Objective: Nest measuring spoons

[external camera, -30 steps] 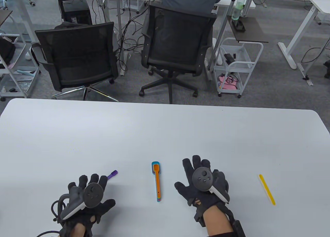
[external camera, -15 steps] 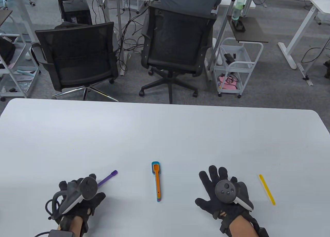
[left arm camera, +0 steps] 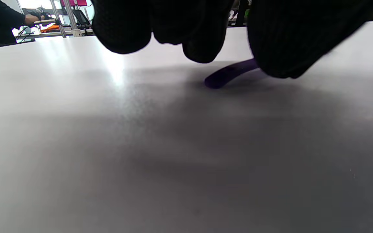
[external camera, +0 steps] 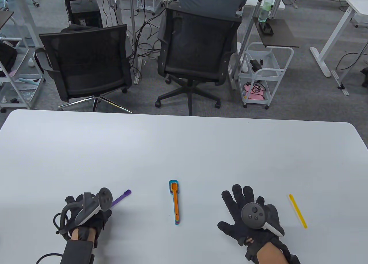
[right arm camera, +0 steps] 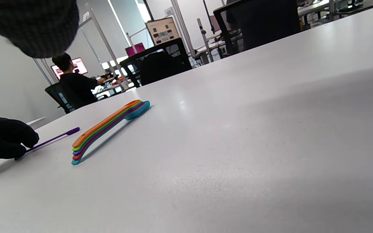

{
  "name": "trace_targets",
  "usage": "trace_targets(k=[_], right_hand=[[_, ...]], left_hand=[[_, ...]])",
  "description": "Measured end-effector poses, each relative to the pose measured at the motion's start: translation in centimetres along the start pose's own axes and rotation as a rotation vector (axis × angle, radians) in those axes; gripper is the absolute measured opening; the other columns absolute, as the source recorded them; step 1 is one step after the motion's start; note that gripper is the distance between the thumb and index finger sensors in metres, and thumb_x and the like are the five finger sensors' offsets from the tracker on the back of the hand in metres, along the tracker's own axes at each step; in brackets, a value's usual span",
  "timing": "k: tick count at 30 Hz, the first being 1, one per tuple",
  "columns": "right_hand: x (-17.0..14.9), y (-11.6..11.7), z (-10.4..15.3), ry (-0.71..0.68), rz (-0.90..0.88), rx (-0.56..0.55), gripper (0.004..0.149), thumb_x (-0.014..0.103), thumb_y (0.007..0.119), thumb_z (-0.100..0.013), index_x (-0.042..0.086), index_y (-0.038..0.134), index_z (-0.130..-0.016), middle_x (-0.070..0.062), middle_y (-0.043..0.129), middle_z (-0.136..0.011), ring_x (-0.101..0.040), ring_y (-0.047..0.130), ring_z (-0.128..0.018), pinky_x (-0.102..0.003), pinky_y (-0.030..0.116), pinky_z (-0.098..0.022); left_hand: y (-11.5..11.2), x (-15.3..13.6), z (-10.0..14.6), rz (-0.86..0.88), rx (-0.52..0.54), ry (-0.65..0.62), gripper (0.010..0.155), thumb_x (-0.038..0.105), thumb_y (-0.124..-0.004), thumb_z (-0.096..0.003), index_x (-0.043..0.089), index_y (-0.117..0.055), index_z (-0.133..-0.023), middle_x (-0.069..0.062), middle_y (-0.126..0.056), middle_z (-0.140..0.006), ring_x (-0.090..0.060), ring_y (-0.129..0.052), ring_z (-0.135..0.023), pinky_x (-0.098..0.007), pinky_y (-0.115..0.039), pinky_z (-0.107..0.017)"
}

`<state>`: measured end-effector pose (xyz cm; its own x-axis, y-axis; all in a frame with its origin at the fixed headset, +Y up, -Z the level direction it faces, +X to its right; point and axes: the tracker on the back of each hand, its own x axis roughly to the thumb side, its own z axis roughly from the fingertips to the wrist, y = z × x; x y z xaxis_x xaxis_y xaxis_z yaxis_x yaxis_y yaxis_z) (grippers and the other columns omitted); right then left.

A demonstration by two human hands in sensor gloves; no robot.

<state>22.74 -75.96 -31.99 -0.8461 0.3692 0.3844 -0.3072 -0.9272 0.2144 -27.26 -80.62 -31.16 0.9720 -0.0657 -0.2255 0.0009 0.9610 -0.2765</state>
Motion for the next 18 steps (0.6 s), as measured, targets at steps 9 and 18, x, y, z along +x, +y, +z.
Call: trace_targets(k=[9, 18], right_hand=[[0.12, 0.42, -0.26, 0.007, 0.015, 0.024, 0.100, 0.074, 0.078, -0.036, 0.030, 0.028, -0.110, -0.015, 0.012, -0.118, -0.057, 0.010, -0.104, -0.088, 0.018, -0.059], [0.16, 0.62, -0.29, 0.008, 0.017, 0.028, 0.100, 0.074, 0.078, -0.036, 0.030, 0.029, -0.110, -0.016, 0.013, -0.118, -0.057, 0.012, -0.104, -0.088, 0.019, -0.059]], left_hand=[[-0.10, 0.54, -0.01, -0.035, 0.038, 0.017, 0.066, 0.053, -0.089, -0.0445, 0.015, -0.081, -0.097, 0.005, -0.087, -0.068, -0.027, -0.085, -0.077, -0.077, -0.041, -0.076], [-0.14, 0.90, 0.05, -0.065, 0.060, 0.010, 0.060, 0.052, -0.088, -0.0452, 0.015, -0.084, -0.093, 0.006, -0.089, -0.063, -0.025, -0.088, -0.074, -0.075, -0.044, -0.076]])
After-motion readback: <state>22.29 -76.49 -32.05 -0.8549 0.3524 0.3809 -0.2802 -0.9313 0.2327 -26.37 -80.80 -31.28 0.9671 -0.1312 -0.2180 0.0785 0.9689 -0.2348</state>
